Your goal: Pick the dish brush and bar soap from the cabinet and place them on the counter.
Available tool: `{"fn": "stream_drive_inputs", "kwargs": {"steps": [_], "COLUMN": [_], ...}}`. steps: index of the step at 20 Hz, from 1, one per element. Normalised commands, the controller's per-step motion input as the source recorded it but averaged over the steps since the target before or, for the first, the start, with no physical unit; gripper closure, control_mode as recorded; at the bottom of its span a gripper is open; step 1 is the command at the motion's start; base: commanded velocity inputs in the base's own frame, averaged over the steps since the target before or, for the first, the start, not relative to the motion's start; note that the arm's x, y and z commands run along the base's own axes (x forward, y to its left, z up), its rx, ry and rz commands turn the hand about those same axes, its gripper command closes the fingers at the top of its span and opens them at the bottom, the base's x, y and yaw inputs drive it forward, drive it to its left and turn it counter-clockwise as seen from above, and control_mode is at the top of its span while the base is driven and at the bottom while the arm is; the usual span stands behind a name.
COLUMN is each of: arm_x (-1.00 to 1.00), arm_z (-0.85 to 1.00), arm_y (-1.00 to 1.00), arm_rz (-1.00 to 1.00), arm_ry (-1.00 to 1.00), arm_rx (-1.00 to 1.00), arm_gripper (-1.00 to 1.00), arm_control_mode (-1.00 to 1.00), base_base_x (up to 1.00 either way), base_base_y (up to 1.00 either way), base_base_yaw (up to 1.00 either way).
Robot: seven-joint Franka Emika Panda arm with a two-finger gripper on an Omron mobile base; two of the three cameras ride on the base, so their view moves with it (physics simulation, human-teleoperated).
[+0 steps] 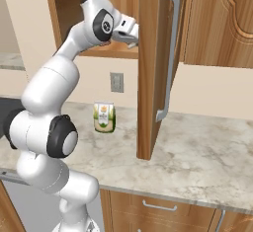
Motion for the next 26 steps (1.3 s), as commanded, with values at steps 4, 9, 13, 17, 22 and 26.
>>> {"fn": "stream_drive_inputs", "kwargs": {"steps": [4, 9, 13, 17, 22, 26], "arm_x": [-0.17, -0.12, -0.06, -0.14, -0.59, -0.87], "arm_z": [-0.31, -0.11, 0.33, 0.20, 0.03, 0.07], "arm_y": [0.00, 0.10, 0.39, 0.12, 0.45, 0.62], "arm_rz": [-0.10, -0.11, -0.10, -0.11, -0.09, -0.08], "arm_ry": [-0.01, -0.07, -0.08, -0.02, 0.00, 0.00], "arm_rx": [0.10, 0.08, 0.00, 0.08, 0.04, 0.00], "arm_gripper": [1.00, 1.00, 1.00, 1.00, 1.00, 1.00], "arm_control_mode": [-1.00, -1.00, -1.00, -1.00, -1.00, -1.00], "base_base_x": [0.00, 0.00, 0.00, 0.00, 0.00, 0.00], "base_base_y": [0.00, 0.00, 0.00, 0.00, 0.00, 0.00], "base_base_yaw": [0.00, 0.00, 0.00, 0.00, 0.00, 0.00]}}
